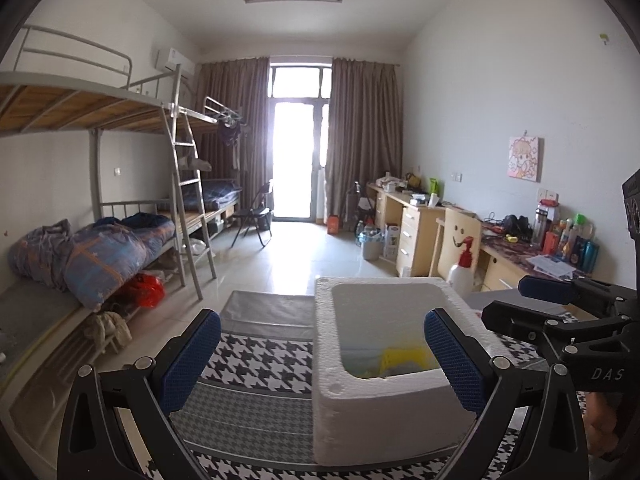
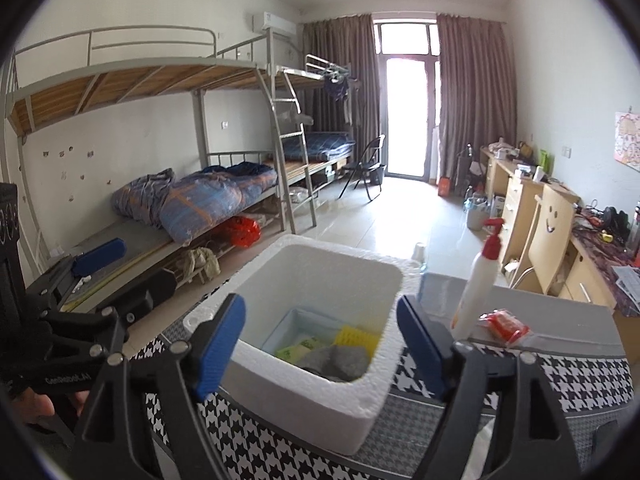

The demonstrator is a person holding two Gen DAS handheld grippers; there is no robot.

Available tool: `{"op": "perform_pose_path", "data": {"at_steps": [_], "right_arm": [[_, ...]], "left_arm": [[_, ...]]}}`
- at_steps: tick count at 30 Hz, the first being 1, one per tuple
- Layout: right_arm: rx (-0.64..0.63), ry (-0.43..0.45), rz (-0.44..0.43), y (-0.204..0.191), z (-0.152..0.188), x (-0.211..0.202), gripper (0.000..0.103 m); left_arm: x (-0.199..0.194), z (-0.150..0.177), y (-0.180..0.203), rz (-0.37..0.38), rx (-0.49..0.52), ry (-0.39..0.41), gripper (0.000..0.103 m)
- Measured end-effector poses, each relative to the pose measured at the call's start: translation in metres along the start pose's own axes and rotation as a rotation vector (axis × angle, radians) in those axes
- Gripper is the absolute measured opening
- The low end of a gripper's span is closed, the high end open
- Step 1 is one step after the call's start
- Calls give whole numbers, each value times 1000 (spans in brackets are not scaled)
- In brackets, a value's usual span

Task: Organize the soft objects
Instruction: 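Withdraw both tools from the foam box back over the table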

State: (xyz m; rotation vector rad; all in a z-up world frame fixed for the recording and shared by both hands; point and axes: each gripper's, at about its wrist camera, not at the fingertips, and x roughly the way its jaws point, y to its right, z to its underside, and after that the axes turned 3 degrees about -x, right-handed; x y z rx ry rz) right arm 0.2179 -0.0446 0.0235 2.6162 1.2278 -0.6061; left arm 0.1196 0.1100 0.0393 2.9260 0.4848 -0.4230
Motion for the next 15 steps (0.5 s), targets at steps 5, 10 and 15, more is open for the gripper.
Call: {"op": "perform_pose_path", "data": {"at_steps": [5, 10, 15], "right_arm": [[7, 15, 20, 6, 4, -8, 83], [16, 39, 36, 13, 7, -18, 86], [22, 57, 54, 16, 10, -26, 89]], "left_arm": [[-3, 0, 7, 14, 4, 7, 102], [-5, -1, 12, 29, 6, 8, 102], [-7, -1, 17, 49, -5, 13, 102]]}}
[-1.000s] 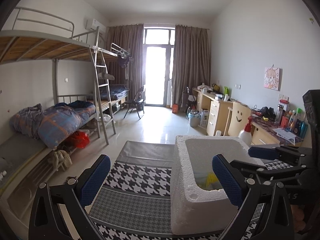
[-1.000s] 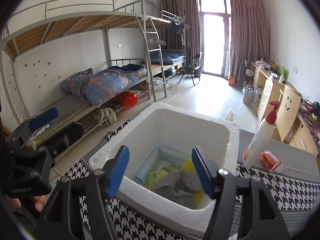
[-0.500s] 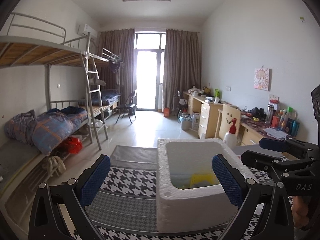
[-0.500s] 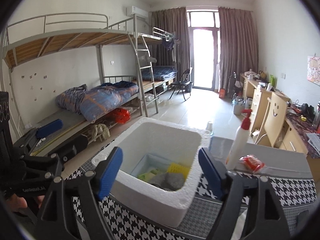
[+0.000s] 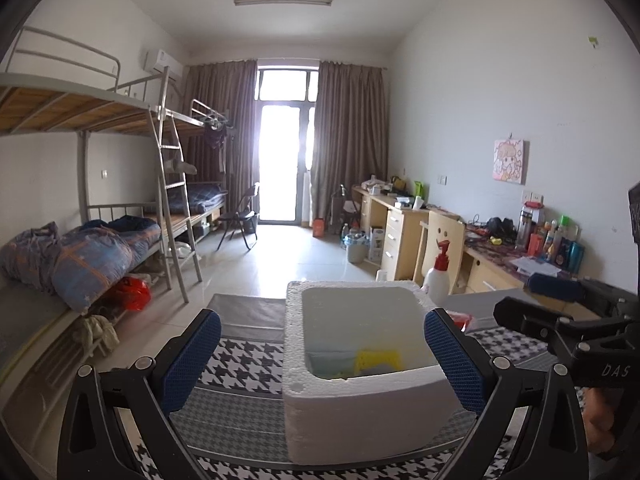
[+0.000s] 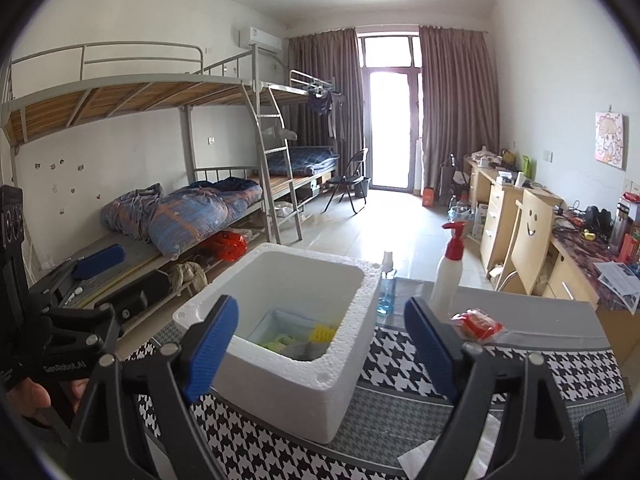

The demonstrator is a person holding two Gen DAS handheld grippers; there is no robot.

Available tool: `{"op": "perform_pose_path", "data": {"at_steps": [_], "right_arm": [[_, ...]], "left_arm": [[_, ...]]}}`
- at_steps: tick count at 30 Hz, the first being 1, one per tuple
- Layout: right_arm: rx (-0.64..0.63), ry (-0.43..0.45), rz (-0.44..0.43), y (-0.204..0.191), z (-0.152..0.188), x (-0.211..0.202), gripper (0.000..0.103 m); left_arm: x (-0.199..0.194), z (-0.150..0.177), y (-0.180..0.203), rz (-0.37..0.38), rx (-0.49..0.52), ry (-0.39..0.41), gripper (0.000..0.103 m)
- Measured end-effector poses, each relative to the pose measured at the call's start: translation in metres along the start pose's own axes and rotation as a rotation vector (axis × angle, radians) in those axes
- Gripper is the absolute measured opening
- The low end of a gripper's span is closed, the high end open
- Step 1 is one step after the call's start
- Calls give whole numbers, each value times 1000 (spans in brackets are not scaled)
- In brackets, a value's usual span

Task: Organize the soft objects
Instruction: 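Withdraw both tools from the foam box back over the table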

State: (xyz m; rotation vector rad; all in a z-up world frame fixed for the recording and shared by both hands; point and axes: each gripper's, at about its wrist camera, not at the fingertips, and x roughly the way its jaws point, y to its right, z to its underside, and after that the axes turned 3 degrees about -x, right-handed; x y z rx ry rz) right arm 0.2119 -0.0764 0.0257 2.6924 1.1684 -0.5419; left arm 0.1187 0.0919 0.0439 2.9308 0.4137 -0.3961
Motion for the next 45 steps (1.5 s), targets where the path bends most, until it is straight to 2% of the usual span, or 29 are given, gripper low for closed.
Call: {"op": "perform_pose_path", "data": {"at_steps": [28, 45], "right_arm": [[65, 42, 141, 31, 27, -60, 89], [94, 47, 212, 45, 43, -84, 91]], "left_arm": [[-15, 10, 50, 161, 53, -8, 102], [-20, 16, 74, 219, 81, -22, 102]]}}
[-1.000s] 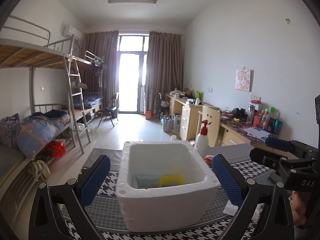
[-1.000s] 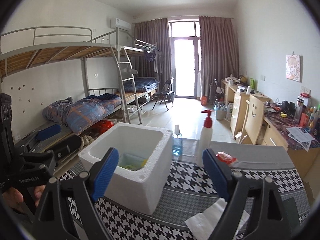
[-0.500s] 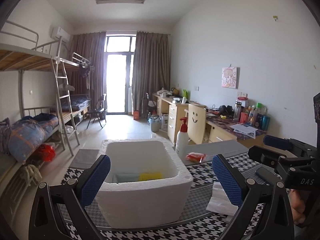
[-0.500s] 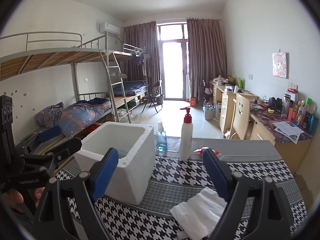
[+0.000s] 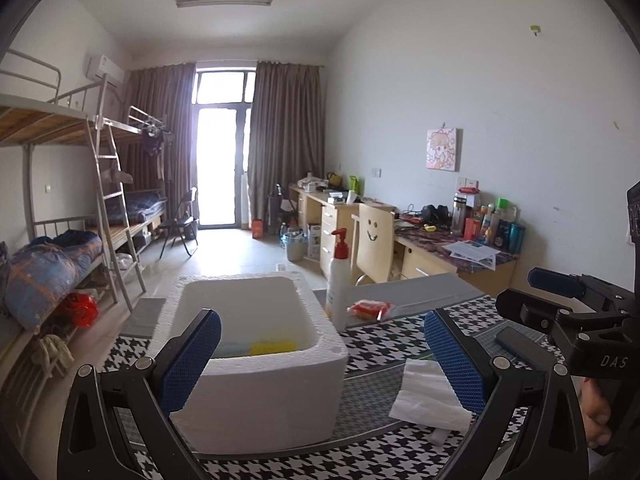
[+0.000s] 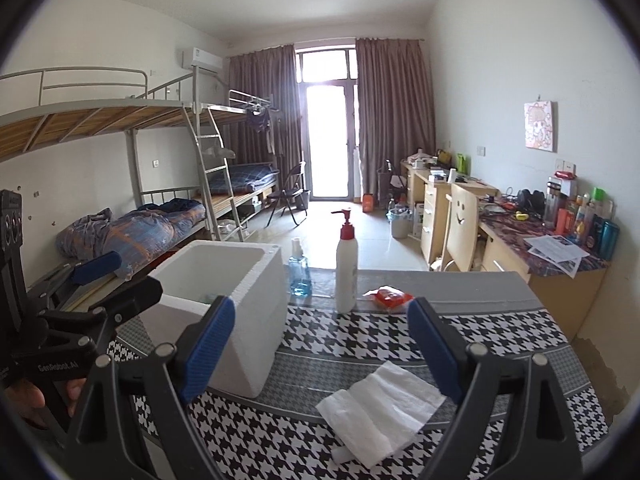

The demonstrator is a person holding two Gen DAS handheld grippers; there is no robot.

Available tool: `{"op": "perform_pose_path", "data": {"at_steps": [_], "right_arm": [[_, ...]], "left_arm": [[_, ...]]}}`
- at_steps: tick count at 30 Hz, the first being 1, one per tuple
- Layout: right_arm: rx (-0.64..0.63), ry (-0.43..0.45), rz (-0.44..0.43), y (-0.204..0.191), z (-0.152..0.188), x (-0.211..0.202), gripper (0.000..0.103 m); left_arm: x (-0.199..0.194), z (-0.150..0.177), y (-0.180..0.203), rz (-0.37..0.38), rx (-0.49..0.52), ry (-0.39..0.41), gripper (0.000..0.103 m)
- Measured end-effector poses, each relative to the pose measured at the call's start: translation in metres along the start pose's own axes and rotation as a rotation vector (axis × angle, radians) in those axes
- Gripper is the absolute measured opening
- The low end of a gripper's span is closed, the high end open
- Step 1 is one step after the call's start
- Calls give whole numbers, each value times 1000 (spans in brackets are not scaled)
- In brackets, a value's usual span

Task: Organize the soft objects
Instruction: 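Withdraw both tools from the foam box back over the table, then move both tools over the white tissue and white foam roll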

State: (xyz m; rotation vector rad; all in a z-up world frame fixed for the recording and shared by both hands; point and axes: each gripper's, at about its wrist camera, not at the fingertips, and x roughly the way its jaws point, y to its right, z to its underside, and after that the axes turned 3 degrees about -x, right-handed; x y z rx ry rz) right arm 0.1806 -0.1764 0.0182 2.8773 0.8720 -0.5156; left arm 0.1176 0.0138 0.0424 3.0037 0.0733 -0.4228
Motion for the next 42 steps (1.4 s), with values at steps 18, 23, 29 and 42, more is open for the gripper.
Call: {"op": "perform_pose_path", "data": {"at_steps": [18, 23, 29, 42], "right_arm": [[25, -32, 72, 26, 16, -11, 91], [19, -36, 91, 29, 19, -14, 91], [35, -57, 111, 37, 27, -14, 91], [47, -126, 115, 44, 42, 2, 91]], "left_arm": [[10, 11, 36, 90, 33, -35, 102], [11, 15, 40, 118, 30, -47, 102], [17, 22, 42, 137, 33, -66, 102], [26, 35, 38, 132, 46, -94, 102]]}}
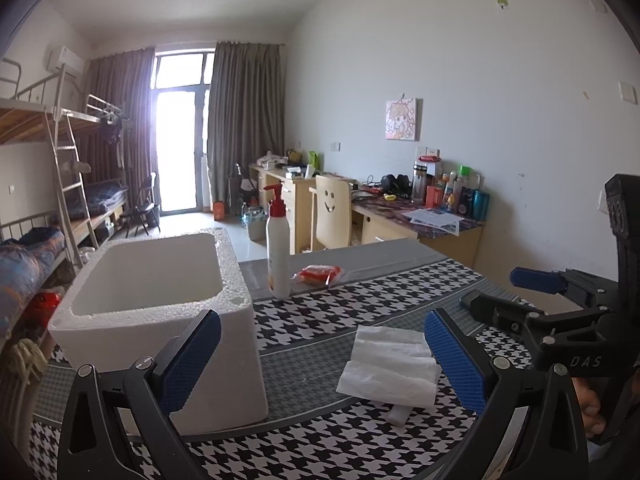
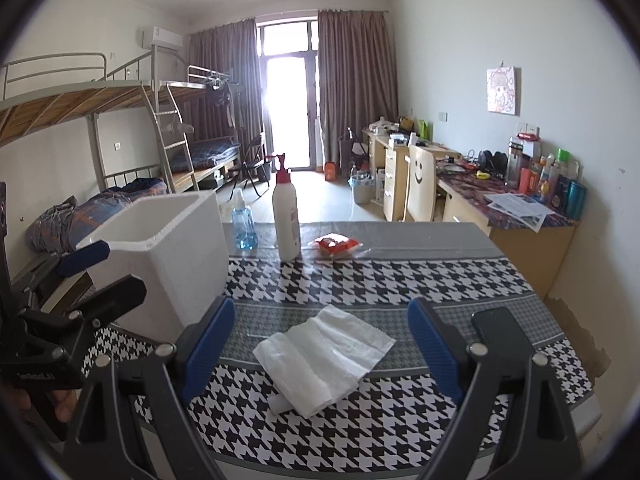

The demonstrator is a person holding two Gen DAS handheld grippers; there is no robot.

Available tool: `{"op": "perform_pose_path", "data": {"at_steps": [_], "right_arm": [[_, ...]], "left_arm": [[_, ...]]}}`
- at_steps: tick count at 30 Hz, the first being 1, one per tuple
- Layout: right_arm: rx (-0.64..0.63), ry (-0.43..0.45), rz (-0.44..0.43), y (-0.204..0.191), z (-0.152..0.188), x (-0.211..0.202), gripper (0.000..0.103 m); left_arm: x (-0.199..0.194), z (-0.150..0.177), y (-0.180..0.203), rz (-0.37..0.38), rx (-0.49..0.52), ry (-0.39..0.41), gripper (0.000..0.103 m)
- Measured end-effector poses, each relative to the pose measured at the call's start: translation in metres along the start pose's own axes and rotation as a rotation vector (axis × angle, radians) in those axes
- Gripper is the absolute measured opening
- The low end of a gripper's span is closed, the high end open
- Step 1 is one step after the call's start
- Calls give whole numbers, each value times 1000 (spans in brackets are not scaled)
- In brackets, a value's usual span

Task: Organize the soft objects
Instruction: 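Move both tools over the white tissue and white foam roll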

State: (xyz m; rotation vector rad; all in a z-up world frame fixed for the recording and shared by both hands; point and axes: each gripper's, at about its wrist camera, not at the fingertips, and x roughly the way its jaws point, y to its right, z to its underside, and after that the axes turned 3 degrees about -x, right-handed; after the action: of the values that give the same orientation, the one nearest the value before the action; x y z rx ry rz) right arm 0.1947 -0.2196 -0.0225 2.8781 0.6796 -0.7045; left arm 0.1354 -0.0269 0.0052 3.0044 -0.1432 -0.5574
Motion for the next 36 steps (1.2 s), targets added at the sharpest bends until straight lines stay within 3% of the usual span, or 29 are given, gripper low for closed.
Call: {"op": "perform_pose_path", "data": {"at_steps": [21, 36], "right_arm": [[-4, -94, -29, 3, 21, 29, 91], [-1, -218, -85, 9, 33, 71, 91]], "left_arm": [[25, 24, 2, 28, 11, -105, 102], [37, 30, -9, 11, -5, -155, 102]]}}
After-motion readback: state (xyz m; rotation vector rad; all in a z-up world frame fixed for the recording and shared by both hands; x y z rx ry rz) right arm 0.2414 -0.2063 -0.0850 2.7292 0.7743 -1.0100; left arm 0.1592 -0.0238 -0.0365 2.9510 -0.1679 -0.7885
